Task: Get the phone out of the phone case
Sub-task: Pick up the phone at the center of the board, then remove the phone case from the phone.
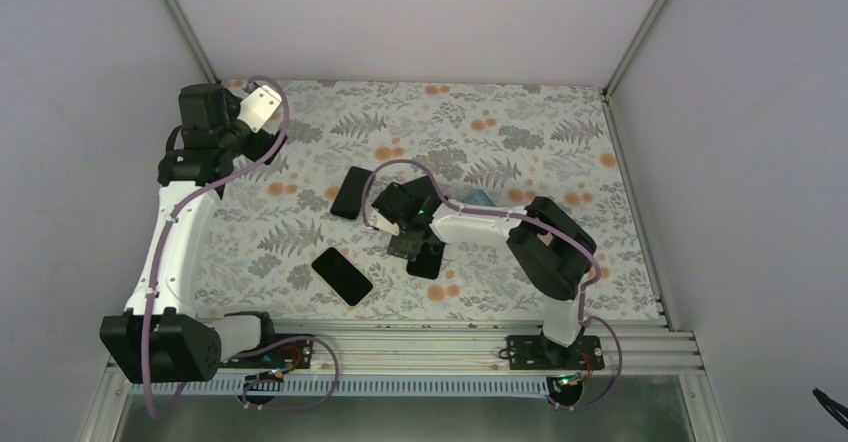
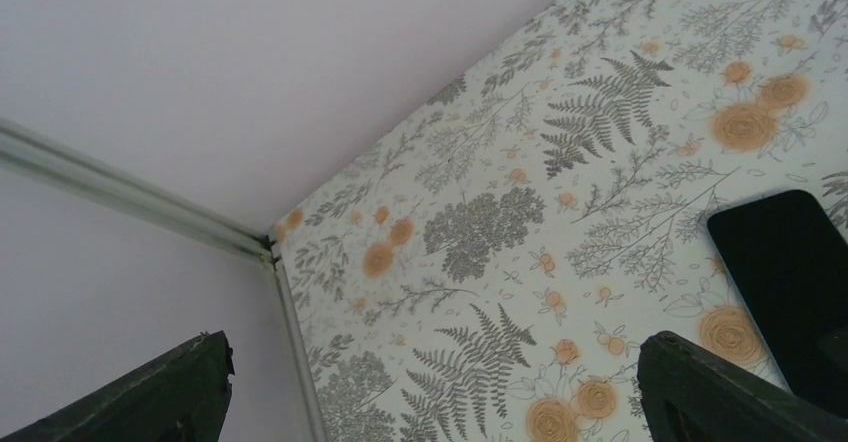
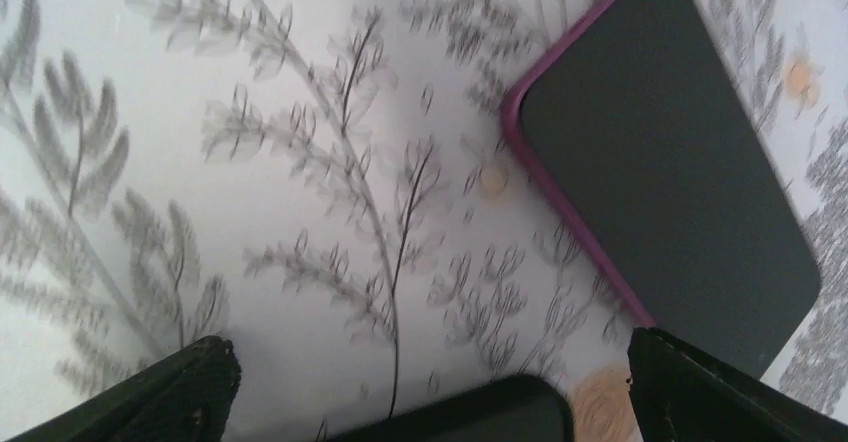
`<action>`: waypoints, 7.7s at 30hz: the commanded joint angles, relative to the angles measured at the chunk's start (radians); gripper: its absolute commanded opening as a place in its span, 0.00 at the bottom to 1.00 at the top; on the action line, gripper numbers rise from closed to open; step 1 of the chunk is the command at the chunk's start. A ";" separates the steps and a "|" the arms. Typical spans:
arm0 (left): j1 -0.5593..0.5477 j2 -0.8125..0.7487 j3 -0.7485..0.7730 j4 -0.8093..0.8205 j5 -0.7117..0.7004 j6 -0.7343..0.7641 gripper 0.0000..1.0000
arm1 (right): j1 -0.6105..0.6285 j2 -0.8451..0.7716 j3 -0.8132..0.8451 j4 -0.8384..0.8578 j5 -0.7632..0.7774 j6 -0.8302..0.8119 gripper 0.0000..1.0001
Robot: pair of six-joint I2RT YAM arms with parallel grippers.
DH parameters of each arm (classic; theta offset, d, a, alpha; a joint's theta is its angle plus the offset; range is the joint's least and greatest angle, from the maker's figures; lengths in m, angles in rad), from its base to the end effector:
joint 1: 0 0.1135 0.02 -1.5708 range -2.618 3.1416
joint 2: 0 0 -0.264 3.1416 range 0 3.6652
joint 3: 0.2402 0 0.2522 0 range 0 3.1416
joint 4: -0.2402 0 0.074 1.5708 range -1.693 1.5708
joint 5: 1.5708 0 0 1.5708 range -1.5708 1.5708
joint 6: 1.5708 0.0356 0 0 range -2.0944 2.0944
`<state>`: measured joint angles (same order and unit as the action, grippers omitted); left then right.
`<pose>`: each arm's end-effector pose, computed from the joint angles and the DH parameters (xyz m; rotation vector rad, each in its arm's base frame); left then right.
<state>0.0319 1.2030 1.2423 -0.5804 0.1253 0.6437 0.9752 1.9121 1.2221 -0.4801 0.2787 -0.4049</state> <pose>0.2612 0.0039 0.3731 0.7094 1.9967 0.2717 0.2200 0.3072 0.1530 -1.6432 2.1104 -0.2071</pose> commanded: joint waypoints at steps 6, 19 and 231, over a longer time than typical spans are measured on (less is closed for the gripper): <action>0.060 -0.005 0.008 0.028 0.103 -0.019 1.00 | 0.006 -0.168 -0.214 -0.113 -0.005 0.061 0.98; 0.070 0.055 0.029 0.021 0.212 -0.080 1.00 | -0.140 -0.213 -0.333 -0.171 -0.159 0.059 0.99; -0.564 0.387 0.481 -0.780 0.666 0.302 0.02 | -0.411 -0.361 0.219 -0.494 -0.628 -0.228 0.66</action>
<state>-0.5285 1.6131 1.7222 -1.3682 0.6651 0.9272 0.5743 1.5330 1.4109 -1.0824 -0.3943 -0.6773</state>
